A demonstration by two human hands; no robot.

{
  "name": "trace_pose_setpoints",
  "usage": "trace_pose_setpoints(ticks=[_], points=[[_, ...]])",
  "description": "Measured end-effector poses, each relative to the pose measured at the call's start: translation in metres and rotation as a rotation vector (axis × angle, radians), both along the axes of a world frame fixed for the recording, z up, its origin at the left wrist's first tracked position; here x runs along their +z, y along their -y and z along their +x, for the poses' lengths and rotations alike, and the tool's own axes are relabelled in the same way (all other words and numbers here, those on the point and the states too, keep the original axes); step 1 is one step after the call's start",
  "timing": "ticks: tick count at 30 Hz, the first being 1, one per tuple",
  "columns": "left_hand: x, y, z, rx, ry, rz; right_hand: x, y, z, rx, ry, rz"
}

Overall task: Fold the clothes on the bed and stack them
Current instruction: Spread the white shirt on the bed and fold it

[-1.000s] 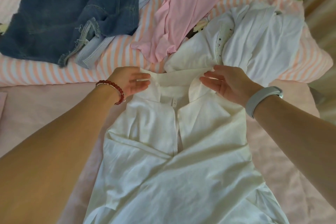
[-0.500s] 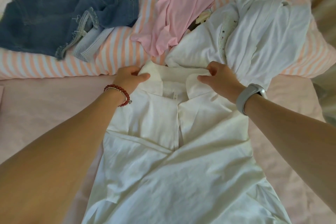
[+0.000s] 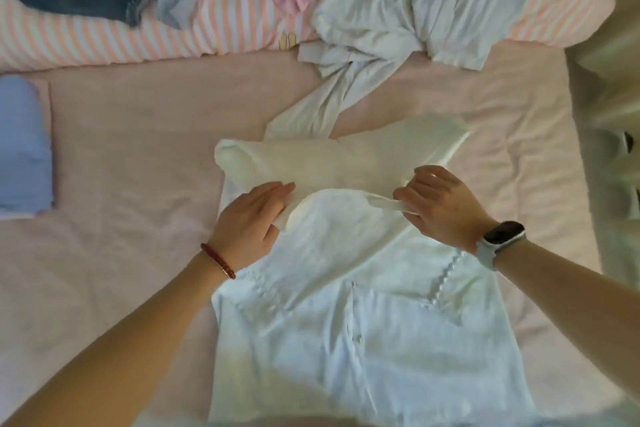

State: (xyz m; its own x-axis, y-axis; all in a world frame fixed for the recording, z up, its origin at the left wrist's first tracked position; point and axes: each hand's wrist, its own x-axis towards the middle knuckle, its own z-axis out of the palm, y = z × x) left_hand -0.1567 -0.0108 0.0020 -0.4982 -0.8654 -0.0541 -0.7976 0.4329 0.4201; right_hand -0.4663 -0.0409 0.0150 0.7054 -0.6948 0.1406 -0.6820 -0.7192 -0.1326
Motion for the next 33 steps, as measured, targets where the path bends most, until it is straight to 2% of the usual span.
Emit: trace_pose_setpoints(ticks=[5, 8, 10, 12, 13, 14, 17, 19, 21, 24, 28, 30, 33], points=[[-0.012, -0.099, 0.007, -0.286, 0.086, -0.079, -0.009, -0.092, -0.01, 0.164, -0.107, 0.101], [-0.017, -0.147, 0.004, -0.361, 0.203, 0.078, -0.014, -0.139, -0.01, 0.172, -0.184, 0.244], [-0.021, -0.169, 0.003, -0.364, 0.361, 0.291, -0.019, -0.165, -0.008, 0.159, -0.287, 0.369], [-0.024, -0.181, 0.002, -0.31, 0.427, 0.491, -0.024, -0.185, -0.006, 0.155, -0.388, 0.453], [-0.023, -0.185, 0.001, -0.276, 0.398, 0.498, -0.025, -0.191, -0.004, 0.142, -0.408, 0.465], [-0.021, -0.186, 0.001, -0.262, 0.355, 0.458, -0.025, -0.192, -0.002, 0.113, -0.396, 0.457], [-0.019, -0.175, -0.006, -0.176, 0.203, 0.156, -0.027, -0.182, 0.005, 0.023, -0.254, 0.303], [-0.022, -0.159, -0.015, -0.098, 0.218, 0.031, -0.03, -0.168, 0.013, -0.011, -0.195, 0.182], [-0.032, -0.14, -0.021, -0.005, 0.295, -0.002, -0.035, -0.149, 0.017, -0.107, -0.233, 0.148], [-0.049, -0.107, -0.022, 0.124, 0.374, 0.04, -0.043, -0.115, 0.013, -0.3, -0.339, 0.2], [-0.075, -0.078, -0.004, 0.345, 0.498, 0.289, -0.061, -0.085, -0.017, -0.536, -0.481, 0.428], [-0.081, -0.07, 0.007, 0.361, 0.539, 0.352, -0.064, -0.076, -0.031, -0.616, -0.521, 0.483], [-0.07, -0.06, 0.011, 0.322, 0.419, 0.269, -0.055, -0.061, -0.031, -0.594, -0.447, 0.303]])
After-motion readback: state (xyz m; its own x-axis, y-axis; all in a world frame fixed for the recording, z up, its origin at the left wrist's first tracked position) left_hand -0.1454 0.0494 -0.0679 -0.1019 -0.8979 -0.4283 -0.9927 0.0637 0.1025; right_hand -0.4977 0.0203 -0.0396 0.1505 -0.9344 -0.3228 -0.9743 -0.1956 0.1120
